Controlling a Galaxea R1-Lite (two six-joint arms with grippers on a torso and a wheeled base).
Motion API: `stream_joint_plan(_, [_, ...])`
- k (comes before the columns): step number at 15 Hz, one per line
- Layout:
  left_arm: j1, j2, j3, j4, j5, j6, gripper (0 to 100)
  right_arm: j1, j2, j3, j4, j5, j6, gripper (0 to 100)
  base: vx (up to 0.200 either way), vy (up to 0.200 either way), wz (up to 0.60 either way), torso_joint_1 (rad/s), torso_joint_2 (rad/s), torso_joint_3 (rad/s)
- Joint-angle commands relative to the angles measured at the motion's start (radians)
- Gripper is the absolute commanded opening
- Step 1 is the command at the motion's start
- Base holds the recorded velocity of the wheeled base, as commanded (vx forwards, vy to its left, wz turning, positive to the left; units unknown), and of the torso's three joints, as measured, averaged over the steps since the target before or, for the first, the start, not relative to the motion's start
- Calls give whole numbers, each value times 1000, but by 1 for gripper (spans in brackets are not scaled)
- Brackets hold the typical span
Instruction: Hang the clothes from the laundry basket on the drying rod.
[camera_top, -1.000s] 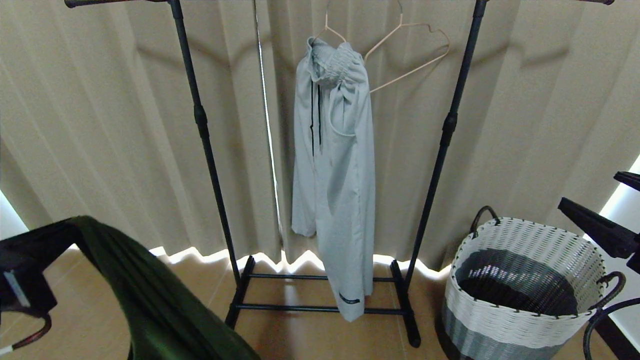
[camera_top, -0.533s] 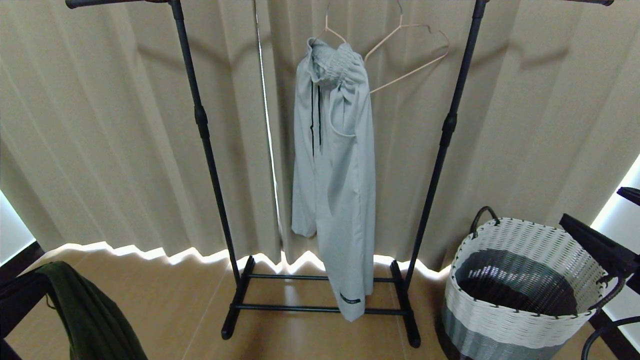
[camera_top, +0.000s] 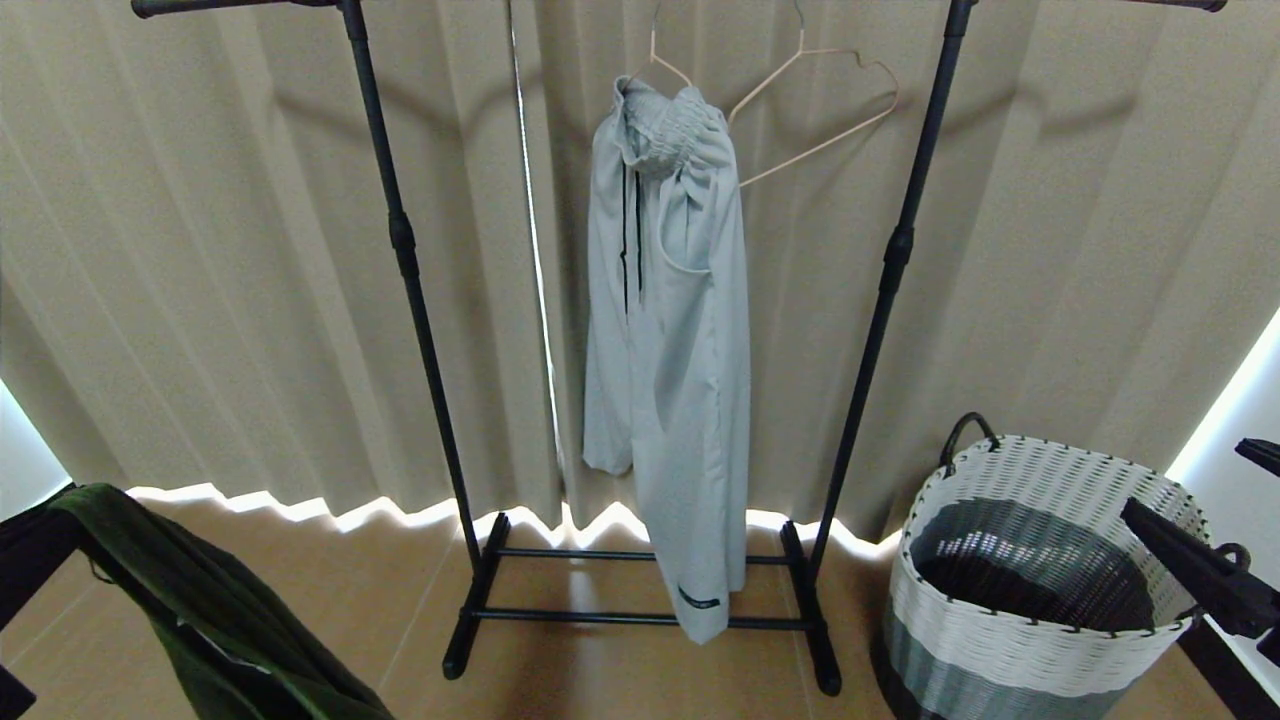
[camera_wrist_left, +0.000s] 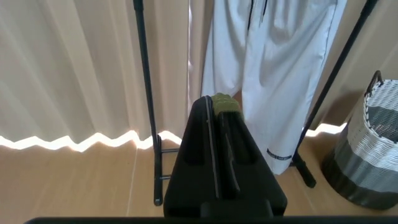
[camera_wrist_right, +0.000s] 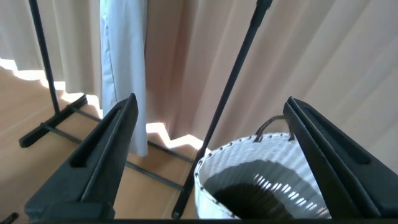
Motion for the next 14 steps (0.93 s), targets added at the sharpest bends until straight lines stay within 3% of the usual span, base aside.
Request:
stream_joint_plan(1, [-1, 8, 12, 0, 1, 25, 0, 0, 21, -9, -4, 1, 1, 100, 0, 0, 0, 0, 0, 0])
stream_joint_plan(3, [-3, 8, 12, -1, 1, 82, 0, 0, 55, -12, -5, 2, 5, 100, 0, 0, 0, 0, 0, 0])
stream_joint_plan(6, [-3, 6, 5, -12, 1, 96, 0, 0, 73, -11, -5, 2, 7, 100, 0, 0, 0, 27, -188, -258])
stream_joint_plan(9, [-4, 26, 12, -80, 1, 105, 0, 0, 72, -12, -5, 1, 12, 100, 0, 0, 0, 53, -500, -346])
stream_joint_plan(14, [-13, 35, 11, -84, 1, 104, 0, 0, 67, -23, -7, 1, 58, 100, 0, 0, 0, 119, -461, -338])
